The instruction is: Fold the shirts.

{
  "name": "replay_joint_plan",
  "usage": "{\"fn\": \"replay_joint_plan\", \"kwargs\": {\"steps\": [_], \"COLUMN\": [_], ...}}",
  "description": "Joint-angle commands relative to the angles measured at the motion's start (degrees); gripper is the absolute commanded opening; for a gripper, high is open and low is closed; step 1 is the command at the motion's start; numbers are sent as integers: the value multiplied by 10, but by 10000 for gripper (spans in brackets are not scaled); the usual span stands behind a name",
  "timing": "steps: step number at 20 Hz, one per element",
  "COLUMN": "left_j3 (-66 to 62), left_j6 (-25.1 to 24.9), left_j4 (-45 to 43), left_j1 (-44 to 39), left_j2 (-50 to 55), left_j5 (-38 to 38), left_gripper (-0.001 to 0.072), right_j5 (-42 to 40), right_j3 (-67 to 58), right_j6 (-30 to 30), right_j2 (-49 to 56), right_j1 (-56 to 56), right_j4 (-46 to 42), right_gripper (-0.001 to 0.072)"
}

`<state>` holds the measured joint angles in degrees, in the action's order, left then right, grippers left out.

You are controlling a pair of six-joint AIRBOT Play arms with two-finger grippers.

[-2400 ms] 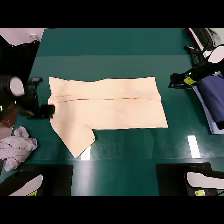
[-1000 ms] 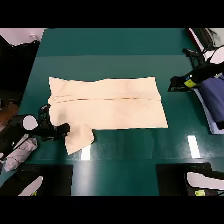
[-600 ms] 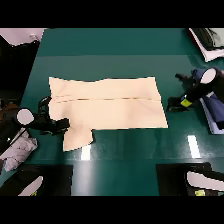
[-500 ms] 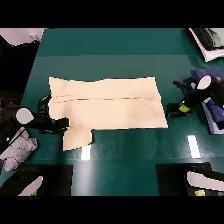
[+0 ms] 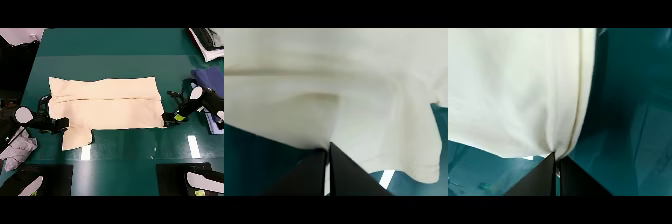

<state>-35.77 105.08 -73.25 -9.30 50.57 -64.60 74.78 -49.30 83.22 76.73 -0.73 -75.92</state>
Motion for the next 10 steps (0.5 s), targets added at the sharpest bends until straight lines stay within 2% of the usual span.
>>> {"fn": "replay_joint_plan", "kwargs": {"steps": [1,3,7,10], "left_j3": [-8,-26,-63,-64], "left_j6": [-13,-23,-74,-91], "left_j4": [0,0,32,68], "left_j1": [0,0,0,0], "left_j2": [0,0,0,-20], "left_j5": [-24,-52,-143,-166], "left_gripper": [25,25,24,24], "right_j5": [-13,7,91,122], "right_j3": [4,4,5,5], "right_j6": [-2,-2,-2,-2], "right_j2": [-27,-66,-155,-218], "right_j1": [6,4,-39,-95], "right_j4": [-10,-35,-68,-67], "right_gripper": [16,15,15,15]}}
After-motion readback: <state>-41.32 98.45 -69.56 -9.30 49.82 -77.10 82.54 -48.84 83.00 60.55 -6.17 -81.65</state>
